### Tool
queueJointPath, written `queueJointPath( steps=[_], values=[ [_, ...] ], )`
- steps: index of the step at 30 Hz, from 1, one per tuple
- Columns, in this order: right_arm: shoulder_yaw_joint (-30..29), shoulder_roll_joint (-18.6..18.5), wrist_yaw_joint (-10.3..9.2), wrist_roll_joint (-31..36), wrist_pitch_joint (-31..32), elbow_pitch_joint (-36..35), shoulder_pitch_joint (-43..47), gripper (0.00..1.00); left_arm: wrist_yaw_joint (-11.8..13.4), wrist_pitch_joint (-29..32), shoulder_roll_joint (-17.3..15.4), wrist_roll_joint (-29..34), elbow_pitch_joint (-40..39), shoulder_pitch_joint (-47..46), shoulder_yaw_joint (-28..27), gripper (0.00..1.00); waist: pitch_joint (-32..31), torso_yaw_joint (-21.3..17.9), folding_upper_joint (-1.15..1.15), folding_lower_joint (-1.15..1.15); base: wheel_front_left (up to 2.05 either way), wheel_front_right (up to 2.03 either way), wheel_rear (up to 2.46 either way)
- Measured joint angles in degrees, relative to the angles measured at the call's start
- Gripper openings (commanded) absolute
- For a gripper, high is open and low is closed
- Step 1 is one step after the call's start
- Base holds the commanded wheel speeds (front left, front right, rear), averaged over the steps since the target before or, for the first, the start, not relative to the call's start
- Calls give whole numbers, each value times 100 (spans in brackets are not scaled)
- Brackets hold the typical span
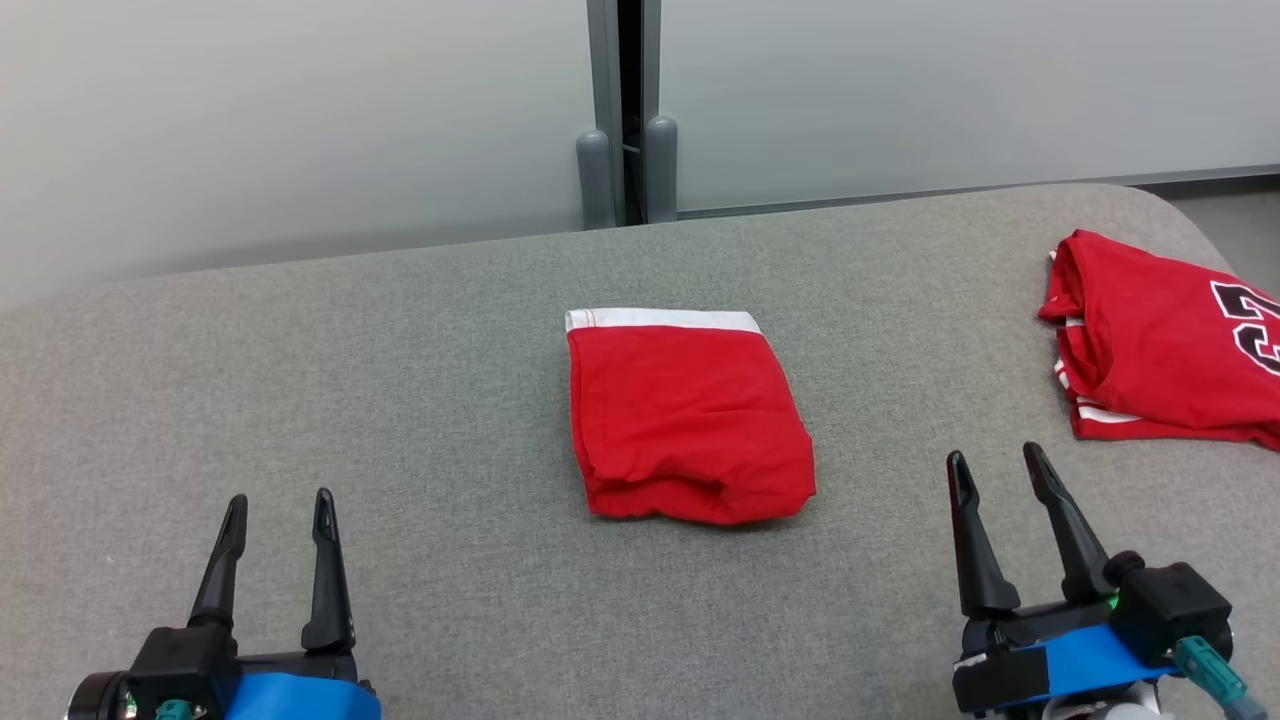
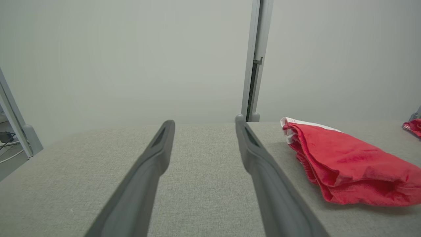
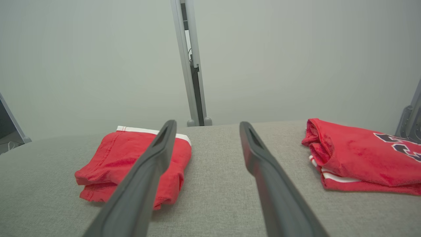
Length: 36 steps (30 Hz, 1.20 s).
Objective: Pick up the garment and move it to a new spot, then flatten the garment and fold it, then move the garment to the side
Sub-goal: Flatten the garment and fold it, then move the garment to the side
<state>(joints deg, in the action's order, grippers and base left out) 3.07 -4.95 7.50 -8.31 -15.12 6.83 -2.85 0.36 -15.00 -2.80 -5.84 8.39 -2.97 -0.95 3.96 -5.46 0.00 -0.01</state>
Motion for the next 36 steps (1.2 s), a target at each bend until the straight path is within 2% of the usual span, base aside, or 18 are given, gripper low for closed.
queueJointPath(
  steps=[16, 23, 30, 36],
  values=[
    [-13, 34, 0, 68, 0, 145, -3, 100, 4, 0, 0, -22, 4, 55, 75, 100, 7, 98, 0, 0, 0, 0, 0],
    [170, -132, 0, 74, 0, 192, -823, 100, 8, 0, 0, -23, -20, -158, 158, 100, 190, 227, 0, 1, 0, 0, 0],
    [543, -365, 0, 15, 580, 1011, -2111, 100, 23, 0, -1, -18, -47, -383, 264, 100, 497, 394, 0, 2, 0, 0, 0],
    [669, -552, 0, -37, 910, 1942, -2688, 100, 109, 0, 0, -103, -49, -598, 402, 100, 761, 644, 0, 2, 0, 0, 0]
  ],
)
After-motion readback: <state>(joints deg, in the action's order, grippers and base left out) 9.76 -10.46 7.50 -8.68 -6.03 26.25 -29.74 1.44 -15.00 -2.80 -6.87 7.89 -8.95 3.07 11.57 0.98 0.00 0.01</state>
